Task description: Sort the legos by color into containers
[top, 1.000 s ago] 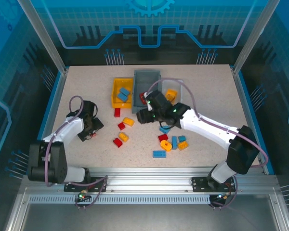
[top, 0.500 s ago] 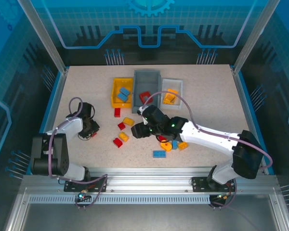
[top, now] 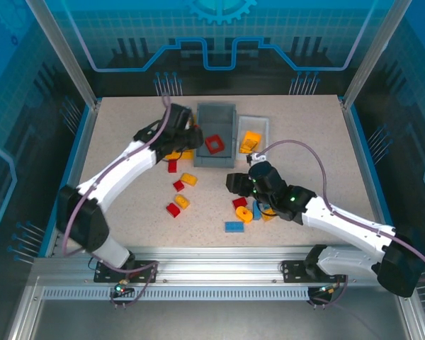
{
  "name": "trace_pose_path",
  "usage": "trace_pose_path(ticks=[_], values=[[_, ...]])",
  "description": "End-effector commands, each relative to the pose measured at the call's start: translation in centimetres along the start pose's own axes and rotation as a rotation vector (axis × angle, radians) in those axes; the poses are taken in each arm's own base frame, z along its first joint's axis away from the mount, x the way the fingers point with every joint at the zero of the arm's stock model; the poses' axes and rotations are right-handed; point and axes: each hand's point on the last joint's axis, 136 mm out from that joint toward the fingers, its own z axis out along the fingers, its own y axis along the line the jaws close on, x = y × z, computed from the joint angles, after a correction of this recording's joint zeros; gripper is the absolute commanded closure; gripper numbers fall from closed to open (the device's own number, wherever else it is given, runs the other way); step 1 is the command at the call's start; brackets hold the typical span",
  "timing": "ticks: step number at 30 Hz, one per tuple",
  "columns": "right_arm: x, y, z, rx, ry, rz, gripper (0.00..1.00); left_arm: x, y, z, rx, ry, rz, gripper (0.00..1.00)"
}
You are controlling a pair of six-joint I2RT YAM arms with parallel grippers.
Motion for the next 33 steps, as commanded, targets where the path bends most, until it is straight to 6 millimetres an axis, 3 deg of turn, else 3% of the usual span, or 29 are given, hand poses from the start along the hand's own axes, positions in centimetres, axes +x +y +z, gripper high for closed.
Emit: trace_pose_path(ticks=[1,5,10,14,18,23,28,33], values=[[-1.3,-0.8,-0.7,0.013,-0.049,0.061,0.37,-0.1,-1.3,4.1,-0.003,0.082,0.051,0.76],[-2.5,-1.0,-0.8,0.005,-0.071,0.081,0.36,-1.7,-2.6,8.1,-0.017,0.121,0.074,0.76],[-4.8,-1.0,-0.4,-0.012,-0.114,0.114,0.35,-2.3,-1.5,13.4,-0.064,0.154,0.080,0.76],[-6.5,-0.4,-0.3,-0.031,-0.142,0.119,0.34,-2.4,-1.0,16.5,-0.042,0.172,0.057,0.72],[-6.8,-0.4,-0.1,-0.020,-0.132,0.108,0.34,-2.1,-1.0,18.4,-0.013,0.200,0.041,0.63],[-4.4,-4.1,0.1,0.178,-0.037,0.125,0.35,-2.3,-1.6,17.8,0.010,0.203,0.018,0.51],[0.9,-9.9,-1.2,0.471,0.142,0.179,0.37,-3.7,-2.7,15.3,0.043,0.159,0.018,0.44],[6.9,-13.3,-3.3,0.595,0.274,0.327,0.39,-5.0,-4.3,11.3,0.093,0.104,0.024,0.41]])
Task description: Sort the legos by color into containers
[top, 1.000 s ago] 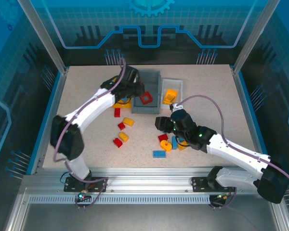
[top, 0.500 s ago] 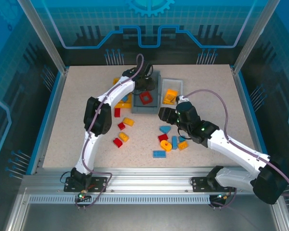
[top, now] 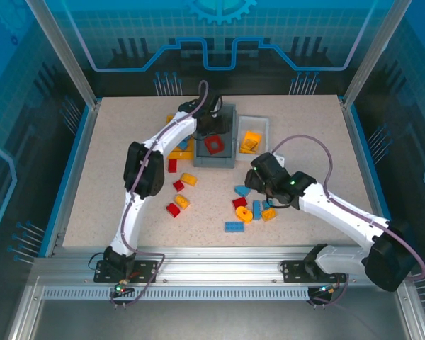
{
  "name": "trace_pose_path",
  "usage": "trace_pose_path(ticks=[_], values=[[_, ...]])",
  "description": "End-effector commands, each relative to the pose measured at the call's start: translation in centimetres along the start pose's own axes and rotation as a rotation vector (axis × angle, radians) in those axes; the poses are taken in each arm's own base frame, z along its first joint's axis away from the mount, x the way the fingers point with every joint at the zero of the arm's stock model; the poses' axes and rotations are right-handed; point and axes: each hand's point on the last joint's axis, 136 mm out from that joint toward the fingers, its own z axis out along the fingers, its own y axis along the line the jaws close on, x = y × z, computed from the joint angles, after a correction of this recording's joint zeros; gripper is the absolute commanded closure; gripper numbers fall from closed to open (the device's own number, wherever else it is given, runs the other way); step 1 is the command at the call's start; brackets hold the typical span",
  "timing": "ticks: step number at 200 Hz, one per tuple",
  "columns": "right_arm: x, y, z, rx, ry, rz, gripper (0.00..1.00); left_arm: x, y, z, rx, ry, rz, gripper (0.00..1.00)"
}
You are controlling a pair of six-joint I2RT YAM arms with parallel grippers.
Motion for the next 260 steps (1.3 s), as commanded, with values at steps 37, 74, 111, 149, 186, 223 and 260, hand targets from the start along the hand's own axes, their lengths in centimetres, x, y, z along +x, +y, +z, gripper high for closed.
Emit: trace_pose_path(ticks=[37,74,111,149,186,223,260], values=[[7.1,-7.1,1.4,0.180,0.200,0.330,0.37,1.0,-6.1,-12.3,0.197,-0.200,0.044,0.40],[8.0,-7.1,3.0,0.177,0.245,0.401,0.38,8.2,-7.9,-16.1,0.267,-0.199,0.106,0.40],[8.0,-7.2,4.1,0.165,0.266,0.442,0.41,14.1,-7.7,-18.2,0.279,-0.178,0.125,0.40],[9.5,-7.9,4.7,0.181,0.303,0.471,0.47,16.2,-6.8,-20.0,0.277,-0.182,0.111,0.41],[10.0,-8.4,5.6,0.207,0.310,0.478,0.46,16.6,-6.7,-20.6,0.276,-0.181,0.112,0.41],[10.6,-9.0,6.0,0.243,0.324,0.481,0.48,16.6,-7.1,-21.3,0.277,-0.191,0.122,0.41],[9.0,-8.9,4.8,0.230,0.258,0.433,0.75,17.1,-7.2,-21.8,0.291,-0.193,0.118,0.41]])
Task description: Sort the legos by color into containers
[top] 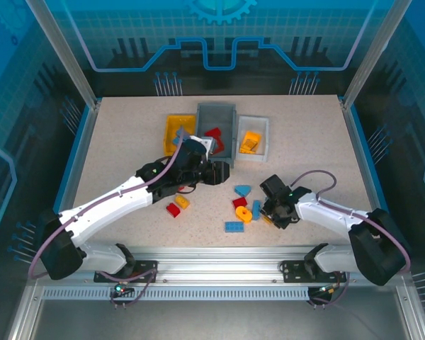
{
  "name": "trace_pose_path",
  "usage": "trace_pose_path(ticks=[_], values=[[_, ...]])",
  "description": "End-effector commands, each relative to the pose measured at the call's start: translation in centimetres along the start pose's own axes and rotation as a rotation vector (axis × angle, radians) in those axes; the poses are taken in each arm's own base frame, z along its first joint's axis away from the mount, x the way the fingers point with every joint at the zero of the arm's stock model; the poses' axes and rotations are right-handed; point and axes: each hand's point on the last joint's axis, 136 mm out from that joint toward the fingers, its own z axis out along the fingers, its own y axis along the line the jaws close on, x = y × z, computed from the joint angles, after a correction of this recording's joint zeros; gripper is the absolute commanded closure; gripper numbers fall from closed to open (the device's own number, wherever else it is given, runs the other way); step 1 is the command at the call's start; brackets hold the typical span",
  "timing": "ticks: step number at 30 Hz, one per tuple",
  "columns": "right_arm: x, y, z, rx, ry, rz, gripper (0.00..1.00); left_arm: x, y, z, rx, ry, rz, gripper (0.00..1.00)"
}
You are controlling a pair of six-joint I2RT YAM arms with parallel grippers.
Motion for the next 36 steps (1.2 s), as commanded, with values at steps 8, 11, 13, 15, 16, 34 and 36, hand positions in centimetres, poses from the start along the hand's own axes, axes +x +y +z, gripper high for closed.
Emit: trace_pose_path(ticks=[8,11,13,15,16,34,36], values=[[-5.2,4.8,-7.8,-0.124,-0.267,-0.266,0.79,0.8,-2.5,-3.9,0.139,-0.059,-0.061,0.40],[-7.0,9.7,-9.1,-0.160,-0.289,-0.410,0.79,1.4,-3.8,-4.3,0.193,-0.068,-0.065,0.40],[-8.5,13.1,-8.8,-0.175,-0.287,-0.488,0.79,2.0,-4.8,-4.2,0.210,-0.073,-0.053,0.40],[-10.3,15.6,-8.1,-0.155,-0.288,-0.526,0.81,2.4,-5.5,-3.8,0.216,-0.078,-0.047,0.39],[-11.3,16.8,-7.5,-0.139,-0.291,-0.542,0.81,2.6,-5.8,-3.5,0.215,-0.080,-0.044,0.39],[-19.8,25.1,-0.4,-0.092,-0.164,-0.524,0.54,5.5,1.2,-0.9,-0.140,-0.038,-0.070,0.35],[-19.7,25.3,-2.2,-0.122,-0.189,-0.528,0.48,5.9,3.0,-1.1,-0.185,-0.015,-0.107,0.35]])
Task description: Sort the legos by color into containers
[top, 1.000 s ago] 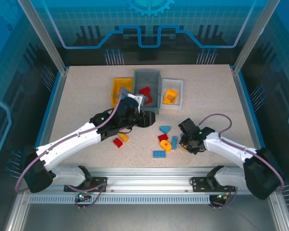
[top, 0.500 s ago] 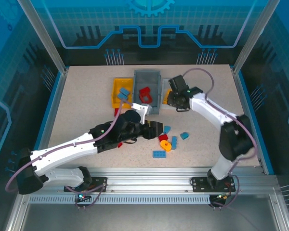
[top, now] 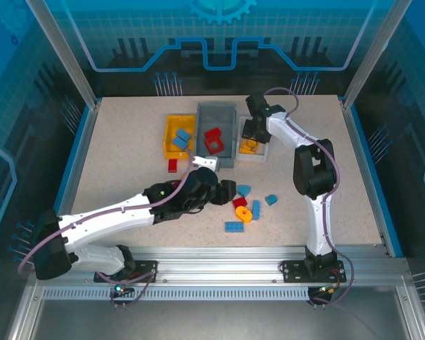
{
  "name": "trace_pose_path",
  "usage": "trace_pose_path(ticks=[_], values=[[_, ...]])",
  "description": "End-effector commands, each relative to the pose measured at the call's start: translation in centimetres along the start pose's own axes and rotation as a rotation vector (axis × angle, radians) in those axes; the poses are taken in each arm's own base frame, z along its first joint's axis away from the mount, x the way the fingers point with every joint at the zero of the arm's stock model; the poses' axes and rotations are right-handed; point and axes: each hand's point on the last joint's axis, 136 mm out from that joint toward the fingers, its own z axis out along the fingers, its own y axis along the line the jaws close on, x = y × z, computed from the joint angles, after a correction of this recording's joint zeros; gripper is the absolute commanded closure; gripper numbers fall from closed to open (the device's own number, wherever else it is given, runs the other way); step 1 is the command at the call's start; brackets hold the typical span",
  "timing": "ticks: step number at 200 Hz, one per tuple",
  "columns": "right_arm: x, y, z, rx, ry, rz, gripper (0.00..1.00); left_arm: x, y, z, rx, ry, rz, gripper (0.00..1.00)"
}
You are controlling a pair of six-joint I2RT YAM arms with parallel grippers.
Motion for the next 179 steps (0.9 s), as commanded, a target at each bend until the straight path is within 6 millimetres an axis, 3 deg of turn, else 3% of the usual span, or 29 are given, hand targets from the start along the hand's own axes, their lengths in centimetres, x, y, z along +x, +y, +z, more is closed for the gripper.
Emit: trace_pose_path(ticks=[1,28,54,81,84,85,86,94,117,136,150,173,179], values=[[-1.2,0.7,-4.3,-0.054,-0.046,-0.016,0.46,1.0,4.6,-0.6,-0.132,0.050,-0.068,0.34],[-1.7,0.9,-8.5,-0.093,-0.116,-0.019,0.41,1.5,7.8,-0.4,-0.186,0.111,-0.133,0.33],[-0.9,1.0,-13.6,-0.132,-0.213,-0.054,0.40,2.9,8.3,0.2,-0.197,0.180,-0.179,0.33],[3.7,0.9,-17.4,-0.202,-0.304,-0.158,0.42,6.0,6.5,1.8,-0.139,0.268,-0.268,0.34],[4.9,0.7,-16.7,-0.202,-0.289,-0.178,0.42,6.3,6.2,2.0,-0.134,0.275,-0.267,0.34],[4.7,1.0,-17.7,-0.221,-0.313,-0.180,0.43,6.4,6.1,2.0,-0.131,0.278,-0.265,0.34],[5.6,0.7,-16.8,-0.210,-0.290,-0.188,0.43,6.5,5.9,2.0,-0.128,0.280,-0.262,0.35],[7.8,0.7,-17.2,-0.243,-0.301,-0.232,0.44,7.4,4.9,2.5,-0.114,0.300,-0.233,0.35],[14.1,-0.4,-17.9,-0.324,-0.277,-0.299,0.44,9.5,2.0,3.5,-0.027,0.372,-0.060,0.36],[18.6,-2.7,-18.2,-0.337,-0.217,-0.301,0.42,11.5,0.2,3.7,0.085,0.452,0.257,0.35],[20.5,-4.6,-18.5,-0.329,-0.189,-0.273,0.40,13.6,0.0,3.6,0.147,0.540,0.480,0.34],[22.5,-6.3,-20.9,-0.404,-0.205,-0.228,0.31,15.9,1.0,3.8,0.169,0.646,0.757,0.31],[22.8,-6.4,-21.1,-0.422,-0.201,-0.224,0.30,16.0,1.2,4.0,0.176,0.654,0.806,0.24]])
